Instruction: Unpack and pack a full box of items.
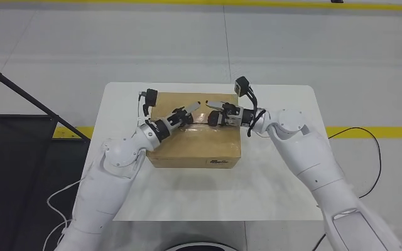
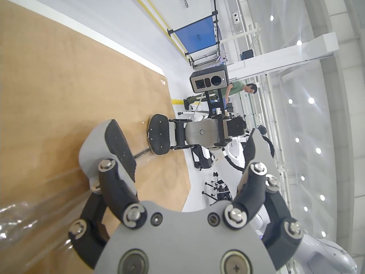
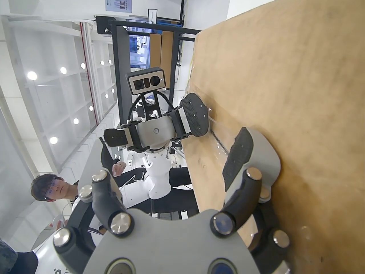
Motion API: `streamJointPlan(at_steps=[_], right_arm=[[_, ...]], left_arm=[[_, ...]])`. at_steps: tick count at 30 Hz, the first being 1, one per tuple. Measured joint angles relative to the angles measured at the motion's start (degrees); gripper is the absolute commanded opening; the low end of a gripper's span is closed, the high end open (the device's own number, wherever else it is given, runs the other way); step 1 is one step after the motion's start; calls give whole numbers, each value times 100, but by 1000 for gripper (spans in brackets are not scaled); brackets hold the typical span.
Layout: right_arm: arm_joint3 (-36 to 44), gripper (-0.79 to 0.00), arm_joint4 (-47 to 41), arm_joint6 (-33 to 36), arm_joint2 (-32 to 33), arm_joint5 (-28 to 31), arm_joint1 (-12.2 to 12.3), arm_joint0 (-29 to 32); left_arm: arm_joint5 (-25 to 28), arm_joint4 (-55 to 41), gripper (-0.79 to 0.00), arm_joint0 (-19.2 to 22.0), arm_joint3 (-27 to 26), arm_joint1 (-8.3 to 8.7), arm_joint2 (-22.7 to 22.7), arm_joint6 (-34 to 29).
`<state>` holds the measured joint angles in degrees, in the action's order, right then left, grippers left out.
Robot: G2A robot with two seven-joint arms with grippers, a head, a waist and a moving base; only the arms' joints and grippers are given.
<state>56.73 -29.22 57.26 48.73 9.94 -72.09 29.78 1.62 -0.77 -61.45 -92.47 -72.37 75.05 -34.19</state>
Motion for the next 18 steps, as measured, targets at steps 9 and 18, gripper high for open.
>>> streamJointPlan(at_steps=[9, 18], right_arm=[[122, 0, 206, 136, 362, -56, 125, 152], [518, 0, 382, 238, 1001, -115, 364, 591]], left_arm=[[85, -203, 0, -306, 2, 95, 518, -57], [168, -607, 0, -542, 37, 157, 854, -170]])
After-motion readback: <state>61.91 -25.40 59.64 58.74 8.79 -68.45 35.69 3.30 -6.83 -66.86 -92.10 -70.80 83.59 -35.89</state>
